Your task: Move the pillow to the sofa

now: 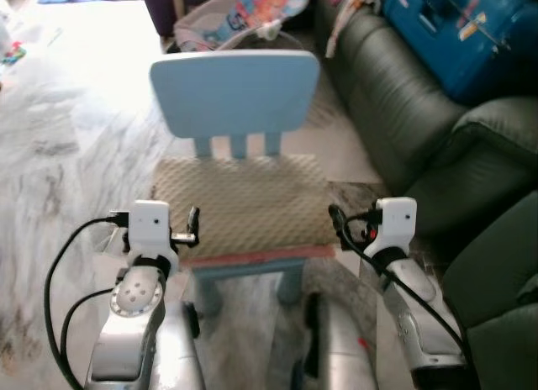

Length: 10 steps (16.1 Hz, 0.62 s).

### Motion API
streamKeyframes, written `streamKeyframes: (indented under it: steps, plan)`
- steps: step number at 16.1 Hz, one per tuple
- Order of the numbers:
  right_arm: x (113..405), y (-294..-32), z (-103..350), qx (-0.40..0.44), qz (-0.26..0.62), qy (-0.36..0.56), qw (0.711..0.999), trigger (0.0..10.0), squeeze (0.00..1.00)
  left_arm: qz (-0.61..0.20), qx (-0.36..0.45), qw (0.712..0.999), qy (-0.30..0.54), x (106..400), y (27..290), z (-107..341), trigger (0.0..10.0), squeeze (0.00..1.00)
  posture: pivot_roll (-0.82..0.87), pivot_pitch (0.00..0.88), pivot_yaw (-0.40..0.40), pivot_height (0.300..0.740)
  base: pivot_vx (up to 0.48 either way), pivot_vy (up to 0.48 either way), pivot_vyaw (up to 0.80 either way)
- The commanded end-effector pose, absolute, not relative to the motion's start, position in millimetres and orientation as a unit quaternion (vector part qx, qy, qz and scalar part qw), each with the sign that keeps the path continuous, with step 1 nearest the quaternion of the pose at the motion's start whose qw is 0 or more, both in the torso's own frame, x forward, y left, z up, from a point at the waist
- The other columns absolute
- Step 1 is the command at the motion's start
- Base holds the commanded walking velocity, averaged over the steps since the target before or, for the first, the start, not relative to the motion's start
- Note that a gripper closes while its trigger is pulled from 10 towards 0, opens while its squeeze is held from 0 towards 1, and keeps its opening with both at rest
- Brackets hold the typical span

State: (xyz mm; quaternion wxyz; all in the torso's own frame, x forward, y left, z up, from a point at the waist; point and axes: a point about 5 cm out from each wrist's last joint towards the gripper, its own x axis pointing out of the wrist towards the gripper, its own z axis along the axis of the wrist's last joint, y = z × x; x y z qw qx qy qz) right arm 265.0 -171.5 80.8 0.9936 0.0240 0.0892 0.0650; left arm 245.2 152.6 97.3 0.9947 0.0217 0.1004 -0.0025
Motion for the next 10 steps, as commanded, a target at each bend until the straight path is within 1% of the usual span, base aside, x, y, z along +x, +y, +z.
streamKeyframes:
  steps: [1,4,6,7,9,10]
  plan:
    - [262.0,-179.5,77.2,0.023,0.055,0.099,0.993,10.0,0.00,-0.009,0.022,0.995,0.101,245.0,146.6,97.4,10.0,0.00,0.00,0.066,-0.049,0.552,0.000,0.000,0.00]
    - [263.1,-177.6,78.2,0.019,0.070,0.096,0.993,10.0,0.00,0.002,0.024,0.995,0.093,245.6,149.3,99.5,10.0,0.00,0.01,0.066,-0.052,0.552,0.000,0.000,0.00]
    - [265.7,-178.3,81.0,0.015,0.074,0.091,0.993,10.0,0.00,0.022,0.042,0.994,0.100,246.4,157.2,98.0,10.0,0.00,0.01,0.076,-0.053,0.552,0.000,0.000,0.73]
    - [266.8,-180.9,80.8,0.016,0.066,0.094,0.993,10.0,0.00,0.030,0.047,0.992,0.114,247.2,162.1,94.3,10.0,0.00,0.00,0.084,-0.054,0.552,0.000,0.000,0.40]
    - [268.5,-183.1,80.3,0.021,0.064,0.098,0.993,10.0,0.00,0.032,0.049,0.988,0.140,249.8,169.1,88.0,10.0,0.00,0.00,0.108,-0.050,0.552,0.000,0.000,0.00]
    - [268.8,-183.7,78.6,0.024,0.066,0.106,0.992,10.0,0.00,0.037,0.051,0.984,0.164,251.1,176.9,82.7,10.0,0.58,0.00,0.132,-0.047,0.552,0.000,0.000,0.00]
